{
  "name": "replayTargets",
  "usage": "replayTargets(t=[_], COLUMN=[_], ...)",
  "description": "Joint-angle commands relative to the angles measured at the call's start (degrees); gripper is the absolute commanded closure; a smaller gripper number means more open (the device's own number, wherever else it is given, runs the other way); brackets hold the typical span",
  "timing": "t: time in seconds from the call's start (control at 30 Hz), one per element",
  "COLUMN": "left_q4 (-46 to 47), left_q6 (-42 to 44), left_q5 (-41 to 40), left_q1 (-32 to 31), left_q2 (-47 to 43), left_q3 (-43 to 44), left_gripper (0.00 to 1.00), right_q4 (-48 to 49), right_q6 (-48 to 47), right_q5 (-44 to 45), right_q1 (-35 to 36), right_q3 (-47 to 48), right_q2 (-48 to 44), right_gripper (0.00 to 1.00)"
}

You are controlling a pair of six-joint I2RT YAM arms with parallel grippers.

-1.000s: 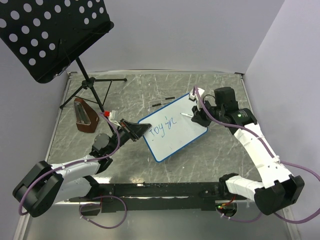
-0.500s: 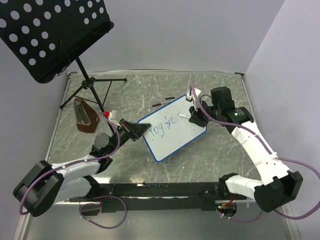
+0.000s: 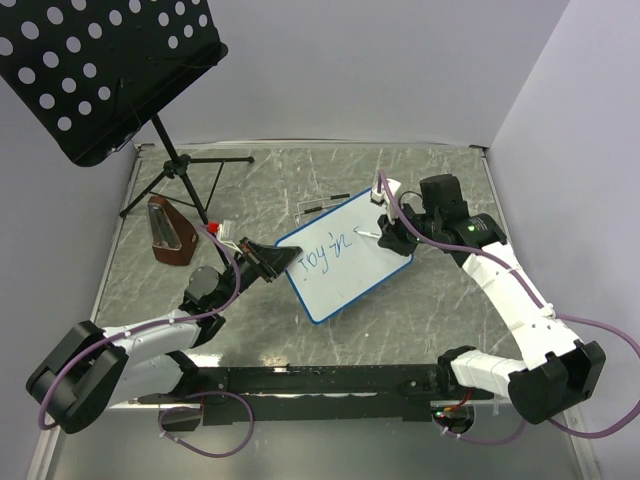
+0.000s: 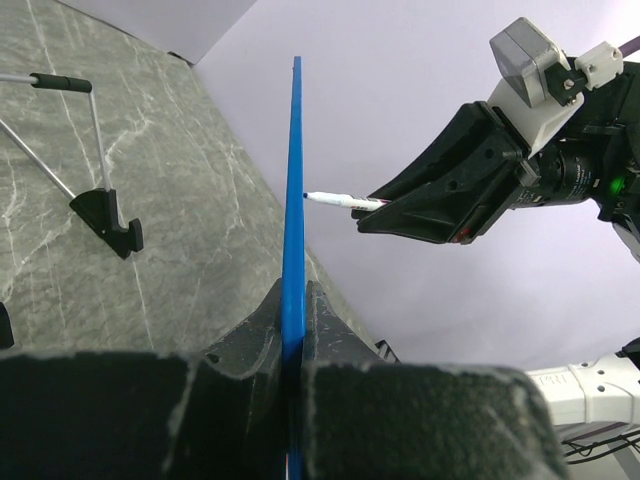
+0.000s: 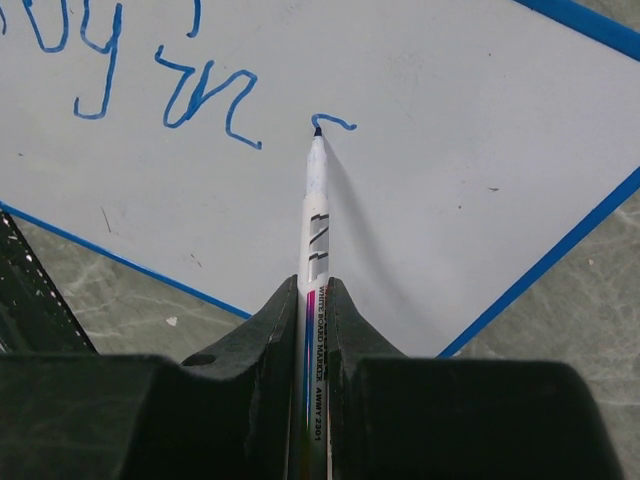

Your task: Write a sentence on the whiteboard

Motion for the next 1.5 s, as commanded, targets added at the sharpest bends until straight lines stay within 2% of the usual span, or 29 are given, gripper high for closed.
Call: replayTargets(t=[0.0,0.3,0.5,0.7,0.9,1.47], left_q4=[9.71,9.45,10.32,9.97,9.62,10.06], left_q6=[-2.13,-2.04,-2.48,-2.3,-2.04,-2.3], left_q5=[0.13,0.21,0.22,0.3,-0.14,0.13], left_q1=[-0.01,0.08,0.16,0.16,0.16,0.34], left_q2=[-1.69,-1.69,-0.99,-1.08,-1.69,-2.31], left_q3=[1.82,1.91,1.82,1.73,1.3,0.77], left_gripper=[0.99,0.99,0.99,0.99,0.99,0.99], right_q4=[-0.62,-3.42,-5.19,-2.12,0.7,1.93], right_q6=[-0.24,-2.07,-3.31,-1.3,0.99,1.26], right_q5=[2.82,2.48,-1.82,-5.61,-3.24,-1.04], right_q1=[0.08,-0.28,-0.1,-0.19,-1.68,-3.97], right_q3=[-0.91,-2.23,-1.7,0.32,3.66,3.14], right_q2=[-1.59,-1.86,-1.24,-2.12,-3.61,-0.01], right_gripper=[1.0,1.0,1.0,1.0,1.0,1.0])
